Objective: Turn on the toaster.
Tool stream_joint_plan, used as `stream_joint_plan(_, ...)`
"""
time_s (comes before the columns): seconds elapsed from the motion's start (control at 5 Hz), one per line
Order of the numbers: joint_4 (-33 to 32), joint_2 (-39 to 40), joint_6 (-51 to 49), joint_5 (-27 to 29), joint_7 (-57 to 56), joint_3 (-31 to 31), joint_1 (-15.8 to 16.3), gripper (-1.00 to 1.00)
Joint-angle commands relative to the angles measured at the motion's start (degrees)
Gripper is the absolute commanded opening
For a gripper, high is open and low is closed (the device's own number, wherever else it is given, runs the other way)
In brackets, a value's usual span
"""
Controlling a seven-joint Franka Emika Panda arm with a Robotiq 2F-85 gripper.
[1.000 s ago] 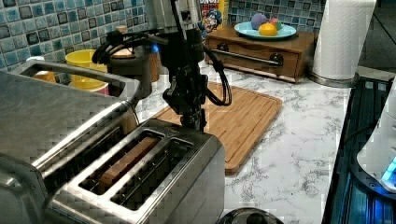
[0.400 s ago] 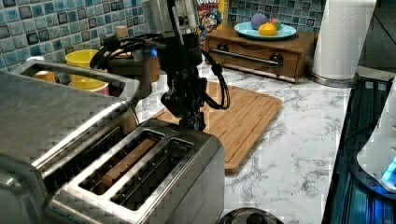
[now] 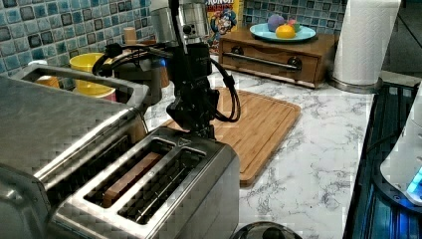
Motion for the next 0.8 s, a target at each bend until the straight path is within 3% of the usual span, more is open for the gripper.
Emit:
stream_joint_plan(0.2, -17.3, 3.0, 8.0, 4.0, -9.9, 1.4, 0.3, -1.00)
stream_joint_plan(0.8, -17.3, 3.0, 8.0, 4.1, -9.9, 0.9, 0.7, -1.00)
